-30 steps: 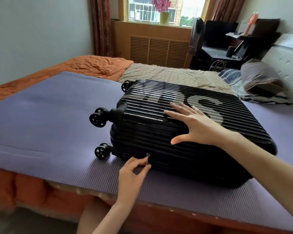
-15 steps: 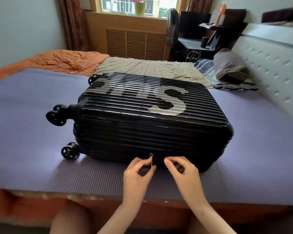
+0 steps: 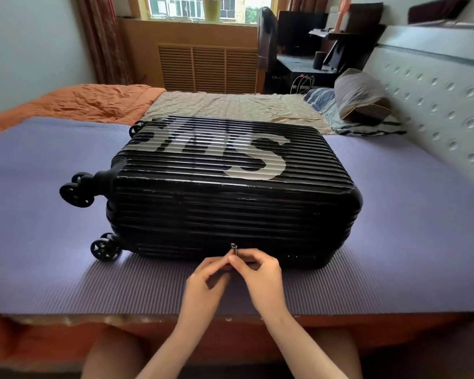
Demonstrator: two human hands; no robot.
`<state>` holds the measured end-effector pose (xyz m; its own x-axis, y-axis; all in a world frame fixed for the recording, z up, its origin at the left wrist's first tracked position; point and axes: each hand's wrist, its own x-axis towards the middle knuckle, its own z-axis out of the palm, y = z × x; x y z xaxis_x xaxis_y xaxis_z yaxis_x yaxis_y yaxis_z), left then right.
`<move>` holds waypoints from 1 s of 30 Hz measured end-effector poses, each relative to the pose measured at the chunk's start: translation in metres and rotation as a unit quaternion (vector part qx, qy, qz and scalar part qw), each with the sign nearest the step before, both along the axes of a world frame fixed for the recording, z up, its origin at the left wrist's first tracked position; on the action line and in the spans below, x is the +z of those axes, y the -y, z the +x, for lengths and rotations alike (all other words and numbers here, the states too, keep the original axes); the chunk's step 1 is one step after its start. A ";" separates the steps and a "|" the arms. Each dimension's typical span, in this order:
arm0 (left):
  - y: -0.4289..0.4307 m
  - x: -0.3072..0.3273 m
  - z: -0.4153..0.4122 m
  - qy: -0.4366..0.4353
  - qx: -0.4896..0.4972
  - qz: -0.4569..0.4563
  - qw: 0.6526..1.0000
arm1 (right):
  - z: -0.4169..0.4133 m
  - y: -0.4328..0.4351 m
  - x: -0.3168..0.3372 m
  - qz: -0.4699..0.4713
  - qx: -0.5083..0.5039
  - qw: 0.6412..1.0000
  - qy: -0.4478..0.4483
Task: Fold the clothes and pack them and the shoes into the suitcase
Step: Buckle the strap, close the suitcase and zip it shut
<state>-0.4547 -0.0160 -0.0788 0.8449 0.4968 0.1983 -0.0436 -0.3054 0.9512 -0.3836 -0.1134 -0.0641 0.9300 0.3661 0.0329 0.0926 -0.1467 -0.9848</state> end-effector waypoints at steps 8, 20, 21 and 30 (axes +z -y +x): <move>-0.020 0.083 0.007 0.174 0.074 0.366 0.911 | -0.005 0.000 -0.001 -0.126 -0.089 0.984 0.091; -0.031 0.123 0.096 -0.066 -0.096 0.579 0.807 | 0.011 0.045 -0.010 -0.175 -0.193 0.938 0.227; -0.031 0.121 0.097 -0.057 -0.092 0.577 0.810 | 0.017 0.057 -0.011 -0.174 -0.207 0.936 0.226; -0.027 0.115 0.096 -0.027 -0.059 0.587 0.807 | 0.053 0.128 -0.011 -0.208 -0.260 0.915 0.229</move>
